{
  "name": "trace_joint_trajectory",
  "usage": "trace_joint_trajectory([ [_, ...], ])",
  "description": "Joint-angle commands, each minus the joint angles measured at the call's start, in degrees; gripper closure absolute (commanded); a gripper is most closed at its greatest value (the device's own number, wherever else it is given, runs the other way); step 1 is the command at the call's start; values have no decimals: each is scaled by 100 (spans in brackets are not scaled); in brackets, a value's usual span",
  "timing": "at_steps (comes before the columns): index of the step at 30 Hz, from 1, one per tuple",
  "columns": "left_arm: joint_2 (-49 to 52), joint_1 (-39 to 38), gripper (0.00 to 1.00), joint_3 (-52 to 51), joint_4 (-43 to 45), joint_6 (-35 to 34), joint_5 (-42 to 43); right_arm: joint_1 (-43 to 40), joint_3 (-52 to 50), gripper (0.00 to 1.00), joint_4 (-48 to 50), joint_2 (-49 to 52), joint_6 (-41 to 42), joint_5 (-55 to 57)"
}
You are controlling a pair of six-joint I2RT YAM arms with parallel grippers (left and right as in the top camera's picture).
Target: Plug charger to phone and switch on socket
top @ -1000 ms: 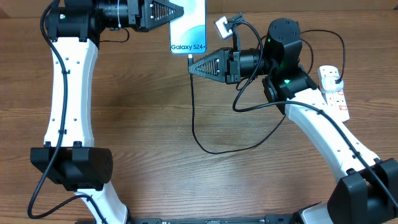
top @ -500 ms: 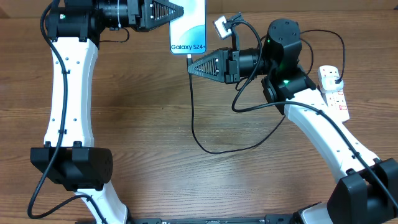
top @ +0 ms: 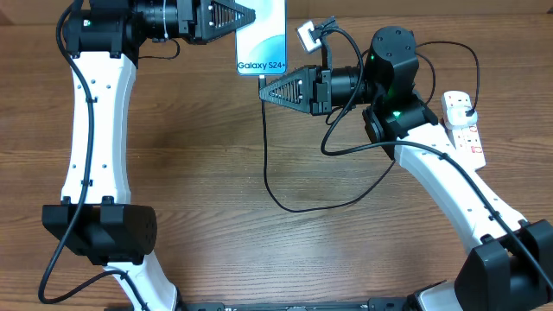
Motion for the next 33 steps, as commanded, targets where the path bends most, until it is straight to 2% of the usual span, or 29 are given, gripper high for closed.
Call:
trace_joint_trajectory([
  [1, -22, -22, 96, 96, 37, -61, 275, -15, 96, 96, 68, -101, 22, 146],
  [29, -22, -22, 96, 96, 15, 33, 398, -83, 96, 96, 431, -101, 341, 291],
  [30, -22, -22, 96, 96, 15, 35, 396, -83, 96, 95, 428, -101, 341, 291],
  [31, -22, -22, 96, 96, 15, 37, 367, -81, 96, 81, 422, -101, 343, 289],
  [33, -22, -22, 96, 96, 15, 31, 232, -81, 96, 66, 402, -101, 345, 286],
])
